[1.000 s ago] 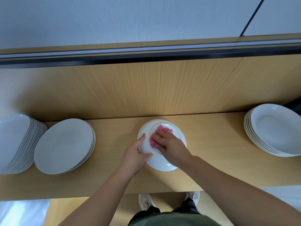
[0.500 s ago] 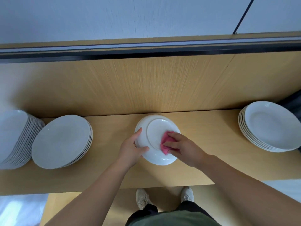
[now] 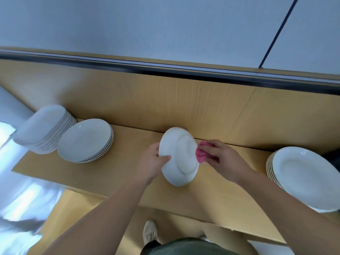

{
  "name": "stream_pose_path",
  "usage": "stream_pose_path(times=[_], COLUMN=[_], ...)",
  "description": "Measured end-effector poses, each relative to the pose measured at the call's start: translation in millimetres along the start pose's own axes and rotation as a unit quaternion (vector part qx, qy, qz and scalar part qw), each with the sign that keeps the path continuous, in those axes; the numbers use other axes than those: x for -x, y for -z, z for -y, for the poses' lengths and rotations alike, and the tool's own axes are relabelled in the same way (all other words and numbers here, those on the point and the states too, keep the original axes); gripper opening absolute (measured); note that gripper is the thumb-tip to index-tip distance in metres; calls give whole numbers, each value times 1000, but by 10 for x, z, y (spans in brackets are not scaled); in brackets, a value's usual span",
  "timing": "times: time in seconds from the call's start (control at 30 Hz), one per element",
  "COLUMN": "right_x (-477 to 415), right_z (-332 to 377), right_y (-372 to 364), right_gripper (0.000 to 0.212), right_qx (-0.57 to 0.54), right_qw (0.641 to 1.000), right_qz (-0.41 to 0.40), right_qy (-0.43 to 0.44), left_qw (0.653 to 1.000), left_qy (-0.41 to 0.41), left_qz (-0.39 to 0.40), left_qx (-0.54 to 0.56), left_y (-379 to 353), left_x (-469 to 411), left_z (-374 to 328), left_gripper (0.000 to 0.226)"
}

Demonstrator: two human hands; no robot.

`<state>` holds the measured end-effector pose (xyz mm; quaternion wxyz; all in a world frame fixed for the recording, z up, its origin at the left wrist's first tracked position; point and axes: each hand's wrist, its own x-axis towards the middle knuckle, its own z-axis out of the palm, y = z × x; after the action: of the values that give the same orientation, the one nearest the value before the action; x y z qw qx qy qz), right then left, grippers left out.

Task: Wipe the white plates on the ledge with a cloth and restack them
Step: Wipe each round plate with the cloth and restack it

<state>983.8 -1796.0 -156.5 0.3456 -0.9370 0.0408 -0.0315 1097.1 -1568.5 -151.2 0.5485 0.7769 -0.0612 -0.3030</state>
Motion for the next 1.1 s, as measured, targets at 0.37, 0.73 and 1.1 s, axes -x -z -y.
stream_pose_path(times=[0.37,0.73,1.1], right_x=[191,-75,-709], right_z=[-52,202,730], right_y=[379,171,-285], right_gripper=[39,39,39], right_qx=[-25,-30,-8], right_qw=[998,995,993], right_qz=[-41,1,37], right_qy=[49,99,112], left_qw=[945,791,771], left_qy=[-116,-186,-139], left_qz=[-118,-217,-221], left_qx=[-284,-541,-581], left_y=[-339,337,1486], left_x=[341,522,365], left_z=[-286,-77,243], left_gripper=[38,51,60])
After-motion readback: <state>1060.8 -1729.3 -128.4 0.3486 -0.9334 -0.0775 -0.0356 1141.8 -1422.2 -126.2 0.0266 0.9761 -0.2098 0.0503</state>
